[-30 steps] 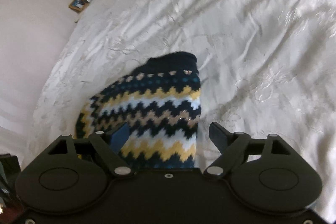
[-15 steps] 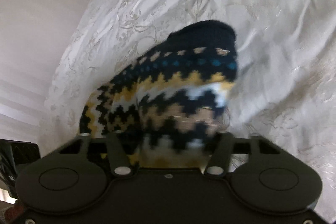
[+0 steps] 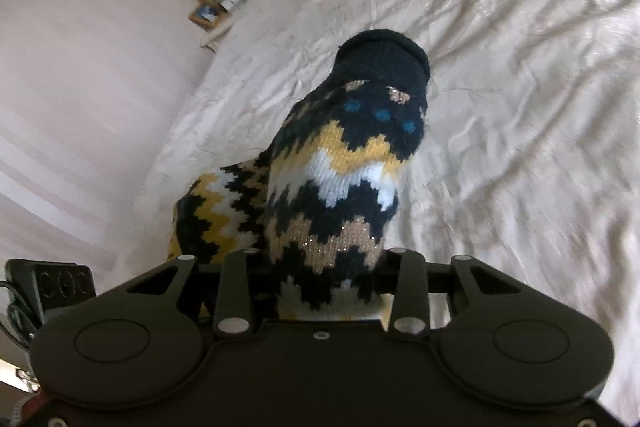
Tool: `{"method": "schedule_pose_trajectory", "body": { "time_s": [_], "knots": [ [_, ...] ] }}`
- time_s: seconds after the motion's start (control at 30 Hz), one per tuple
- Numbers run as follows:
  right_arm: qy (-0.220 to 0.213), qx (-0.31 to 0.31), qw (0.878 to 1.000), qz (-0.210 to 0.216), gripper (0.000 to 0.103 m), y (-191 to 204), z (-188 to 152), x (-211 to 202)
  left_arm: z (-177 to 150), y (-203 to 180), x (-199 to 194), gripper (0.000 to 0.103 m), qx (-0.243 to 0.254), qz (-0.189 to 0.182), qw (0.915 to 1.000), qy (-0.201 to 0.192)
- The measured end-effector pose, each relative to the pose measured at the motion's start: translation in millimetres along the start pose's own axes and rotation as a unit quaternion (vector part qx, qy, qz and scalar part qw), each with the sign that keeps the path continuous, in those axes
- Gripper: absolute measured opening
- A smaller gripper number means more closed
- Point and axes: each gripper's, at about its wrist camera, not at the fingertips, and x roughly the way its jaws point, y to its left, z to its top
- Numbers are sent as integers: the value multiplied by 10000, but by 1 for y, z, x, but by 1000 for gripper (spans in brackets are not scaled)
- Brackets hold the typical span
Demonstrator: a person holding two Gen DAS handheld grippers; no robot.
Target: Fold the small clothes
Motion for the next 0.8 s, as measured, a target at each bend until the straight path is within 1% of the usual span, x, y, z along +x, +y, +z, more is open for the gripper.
{"method": "schedule_pose_trajectory", "body": {
  "time_s": [0.03, 0.17, 0.23, 0.33, 0.47, 0.57, 0.63, 0.7, 0.8],
  "knots": [
    [1, 12, 10000, 38, 47, -1, -3, -7, -8, -6, -5, 41, -12, -10, 10000, -10],
    [141, 34, 9997, 174, 47, -15, -39, -42, -61, -34, -13, 42, -169, 72, 9998, 12],
    [255, 28, 9995, 207, 47, -22, -56, -52, -87, -46, -13, 42, -264, 138, 9996, 38],
    [457, 23, 9986, 266, 47, -35, -85, -69, -126, -59, -9, 41, -559, 255, 9980, 114],
    [694, 60, 9970, 345, 47, -52, -118, -84, -161, -75, -1, 42, -718, 433, 9963, 179],
    [793, 124, 9960, 383, 47, -63, -132, -93, -175, -81, 4, 41, -836, 519, 9949, 205],
    [806, 159, 9957, 419, 47, -66, -139, -98, -180, -85, 4, 41, -815, 555, 9949, 202],
    [764, 177, 9957, 491, 47, -67, -138, -103, -164, -90, 12, 41, -768, 586, 9952, 171],
    [641, 184, 9960, 593, 47, -65, -130, -108, -149, -89, 10, 42, -641, 595, 9961, 87]
  ]
}}
